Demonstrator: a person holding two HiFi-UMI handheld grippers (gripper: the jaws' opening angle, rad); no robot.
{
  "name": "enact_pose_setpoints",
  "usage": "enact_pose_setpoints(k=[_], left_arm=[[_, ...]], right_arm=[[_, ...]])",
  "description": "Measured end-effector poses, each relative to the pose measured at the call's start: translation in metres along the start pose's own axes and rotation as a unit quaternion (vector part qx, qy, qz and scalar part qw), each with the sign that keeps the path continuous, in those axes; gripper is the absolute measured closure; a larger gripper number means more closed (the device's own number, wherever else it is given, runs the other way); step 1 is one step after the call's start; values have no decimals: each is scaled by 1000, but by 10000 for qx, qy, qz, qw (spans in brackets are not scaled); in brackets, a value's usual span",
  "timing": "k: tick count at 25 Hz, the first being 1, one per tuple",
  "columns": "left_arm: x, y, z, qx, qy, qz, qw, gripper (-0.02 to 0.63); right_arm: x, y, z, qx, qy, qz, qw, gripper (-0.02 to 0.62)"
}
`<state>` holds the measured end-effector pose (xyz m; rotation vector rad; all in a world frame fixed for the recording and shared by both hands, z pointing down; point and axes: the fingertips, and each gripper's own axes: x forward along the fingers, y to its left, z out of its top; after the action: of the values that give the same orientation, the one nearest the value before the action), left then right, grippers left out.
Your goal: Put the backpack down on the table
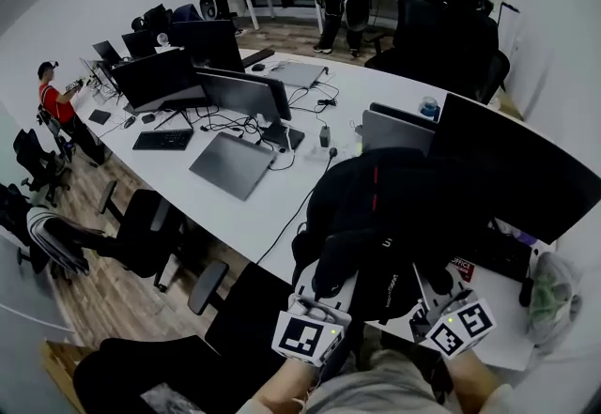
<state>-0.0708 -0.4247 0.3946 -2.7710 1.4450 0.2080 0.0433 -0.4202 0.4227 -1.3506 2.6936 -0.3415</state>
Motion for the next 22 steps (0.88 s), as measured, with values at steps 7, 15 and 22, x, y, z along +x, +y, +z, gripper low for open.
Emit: enact_pose_setpoints(k=[7,15,22], left_arm=[[48,26,-9,-12,-116,109,9999,568],[104,56,-32,-103,-208,233,9995,568],[147,73,-55,-43,-242,332,9991,567]], right_arm=[[41,-39,7,-105,8,62,9999,566],[86,-88,6,-242,60,25,9997,566],[113,-127,-3,-145,49,-46,9999,566]])
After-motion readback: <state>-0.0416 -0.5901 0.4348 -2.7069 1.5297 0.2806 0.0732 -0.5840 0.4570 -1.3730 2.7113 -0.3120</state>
